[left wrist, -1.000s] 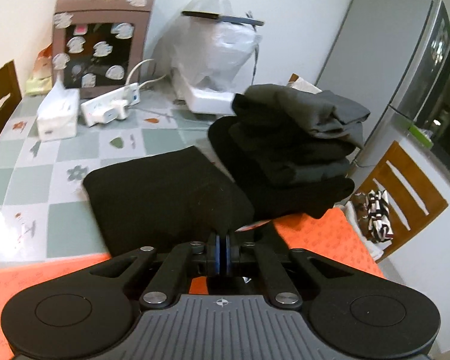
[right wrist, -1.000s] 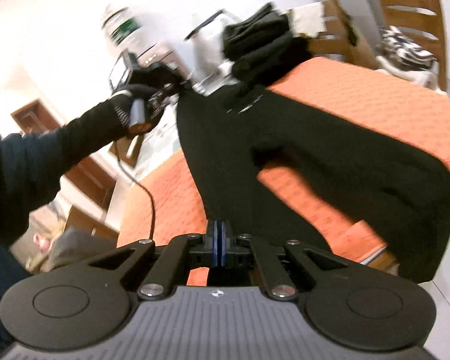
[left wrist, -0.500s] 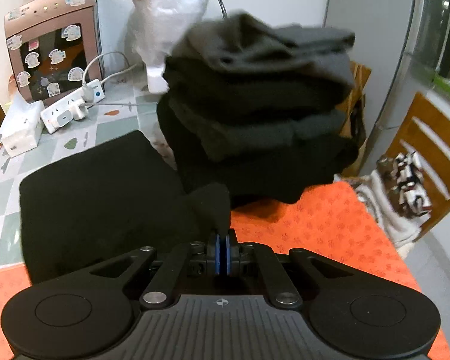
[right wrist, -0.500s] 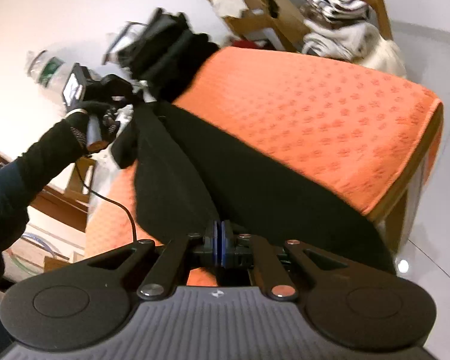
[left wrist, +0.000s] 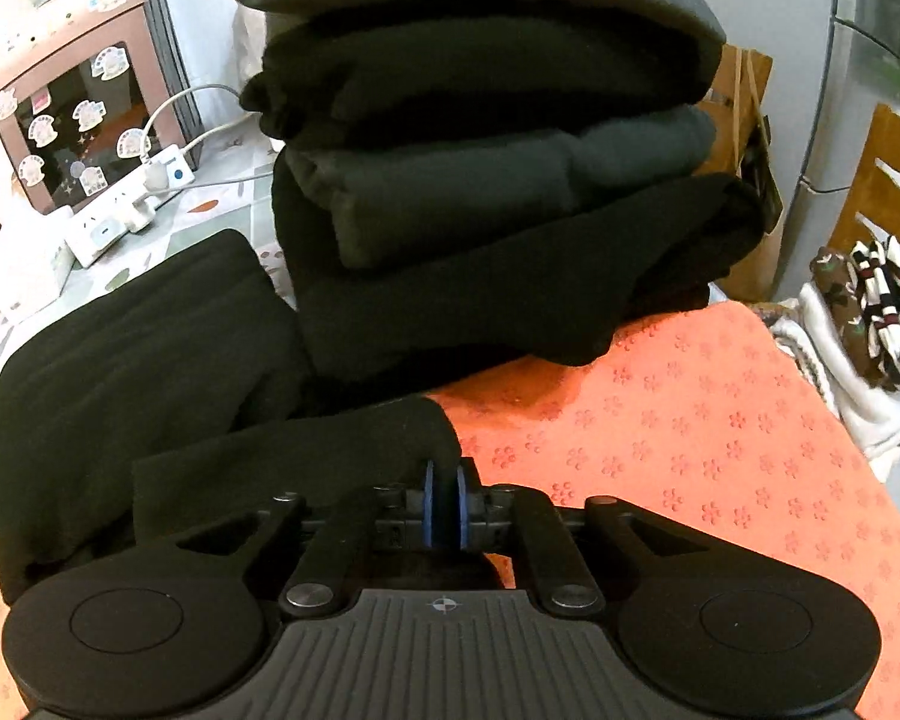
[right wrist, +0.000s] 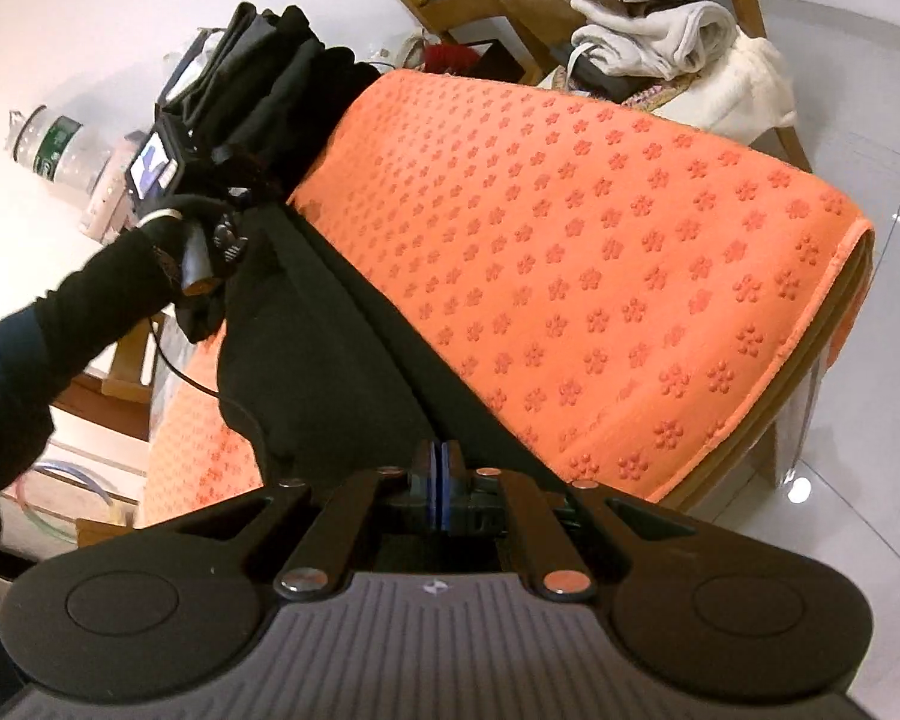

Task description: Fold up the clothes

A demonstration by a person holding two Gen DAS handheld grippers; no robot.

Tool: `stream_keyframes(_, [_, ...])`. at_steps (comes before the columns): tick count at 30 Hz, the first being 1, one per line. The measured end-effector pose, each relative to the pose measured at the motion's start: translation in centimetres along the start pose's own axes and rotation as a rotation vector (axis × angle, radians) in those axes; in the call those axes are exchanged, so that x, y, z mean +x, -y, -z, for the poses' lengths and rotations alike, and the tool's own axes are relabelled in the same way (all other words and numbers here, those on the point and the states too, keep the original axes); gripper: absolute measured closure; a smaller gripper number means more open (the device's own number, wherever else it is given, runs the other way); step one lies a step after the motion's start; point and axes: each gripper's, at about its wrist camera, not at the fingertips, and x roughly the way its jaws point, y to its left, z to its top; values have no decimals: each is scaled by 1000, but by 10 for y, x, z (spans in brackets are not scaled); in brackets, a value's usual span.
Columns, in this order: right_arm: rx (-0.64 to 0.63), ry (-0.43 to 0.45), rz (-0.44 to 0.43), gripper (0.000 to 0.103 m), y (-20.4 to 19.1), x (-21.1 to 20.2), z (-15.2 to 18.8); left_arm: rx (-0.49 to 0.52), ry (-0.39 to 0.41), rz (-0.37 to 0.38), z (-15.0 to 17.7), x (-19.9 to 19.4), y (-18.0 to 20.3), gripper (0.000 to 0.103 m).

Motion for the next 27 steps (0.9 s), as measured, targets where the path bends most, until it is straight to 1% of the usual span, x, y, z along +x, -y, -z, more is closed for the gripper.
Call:
stream_keyframes(1, [-12, -5, 11, 101, 0, 1, 0, 14, 1, -5, 1, 2, 3, 84])
stream_keyframes(2, [-23, -10, 22, 101, -1, 3, 0, 31, 6, -7, 2, 3, 5, 83])
stream_keyframes(3, [-28, -14, 30, 101, 0, 5, 0, 50, 18, -5, 3, 4, 8, 79])
stream_keyframes(4, [-31, -17, 38, 101, 1, 8, 0, 68, 29, 2, 4, 3, 10, 70])
stream_keyframes(5, [-34, -20, 47, 101, 2, 10, 0, 84, 37, 9, 5, 1, 11, 66])
stream_keyframes(6, [-43, -24, 54, 101, 2, 12, 1, 96, 42, 13, 5, -1, 12, 58])
stream_keyframes(8, [-63, -30, 69, 101, 1, 16, 2, 111, 59, 24, 5, -11, 13, 54])
stream_keyframes(10, [-84, -38, 76, 100, 2, 20, 3, 111, 75, 52, 3, -26, 9, 40])
stream_keyframes(12, [-95, -34, 70, 100, 1, 19, 2, 105, 90, 93, -1, -45, 3, 35])
stream_keyframes(13, [-100, -31, 66, 97, 1, 18, 1, 100, 99, 115, -2, -55, -1, 34])
stream_keyframes(16, [-124, 2, 48, 90, -2, 5, 1, 86, 114, 183, -4, -85, -15, 33])
stream_keyframes(19, [-138, 22, 33, 88, -2, -12, 6, 87, 105, 247, 6, -113, -30, 33])
stream_keyframes(21, [-140, 34, 32, 87, -2, -24, 13, 103, 86, 283, 19, -126, -38, 33])
stream_keyframes(24, [-130, 55, 36, 86, -3, -37, 32, 145, 51, 327, 48, -138, -44, 33])
stream_keyframes(27, [-114, 69, 49, 81, -7, -45, 55, 205, 36, 363, 78, -149, -44, 34])
